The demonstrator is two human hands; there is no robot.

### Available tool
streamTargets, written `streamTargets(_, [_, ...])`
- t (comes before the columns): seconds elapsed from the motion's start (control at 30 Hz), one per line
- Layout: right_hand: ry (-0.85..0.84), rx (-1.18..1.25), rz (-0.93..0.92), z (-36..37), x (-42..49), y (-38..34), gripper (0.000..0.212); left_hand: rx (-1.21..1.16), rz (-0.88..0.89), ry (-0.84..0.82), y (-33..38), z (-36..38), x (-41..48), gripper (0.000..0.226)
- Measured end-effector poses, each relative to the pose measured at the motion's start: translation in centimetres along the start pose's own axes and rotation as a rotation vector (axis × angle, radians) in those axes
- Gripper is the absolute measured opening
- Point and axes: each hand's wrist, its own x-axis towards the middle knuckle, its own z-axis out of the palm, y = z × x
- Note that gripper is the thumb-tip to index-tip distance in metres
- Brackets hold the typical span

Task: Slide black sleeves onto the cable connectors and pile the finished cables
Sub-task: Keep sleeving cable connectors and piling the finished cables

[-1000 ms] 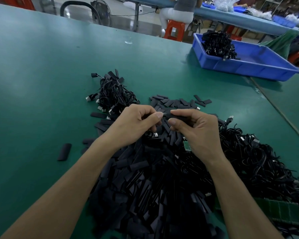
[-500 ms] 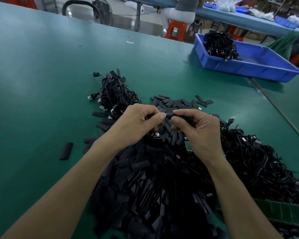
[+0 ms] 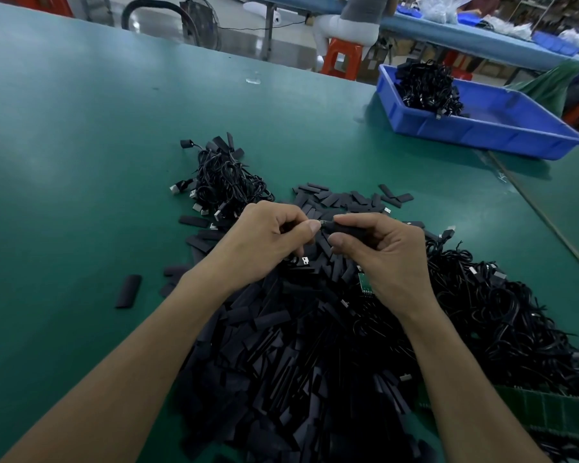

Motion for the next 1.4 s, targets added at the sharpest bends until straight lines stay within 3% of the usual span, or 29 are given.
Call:
streamTargets(0.47, [-0.018, -0.029, -0.063, -0.5, 0.1, 0.5, 0.014, -0.029, -0.019, -0.098, 0.4, 0.3, 0.0, 0.025])
streamTargets(0.73, [-0.002, 0.172, -0.032, -0.2, 0.0, 0.4, 0.019, -0.056, -0.008, -0.112, 0.0, -0.4, 0.1, 0.027])
streamTargets(1.4, [-0.012, 0.132, -0.007, 0.1, 0.0, 0.9, 0.012, -0.019, -0.012, -0.159, 0.0, -0.2, 0.1, 0.034])
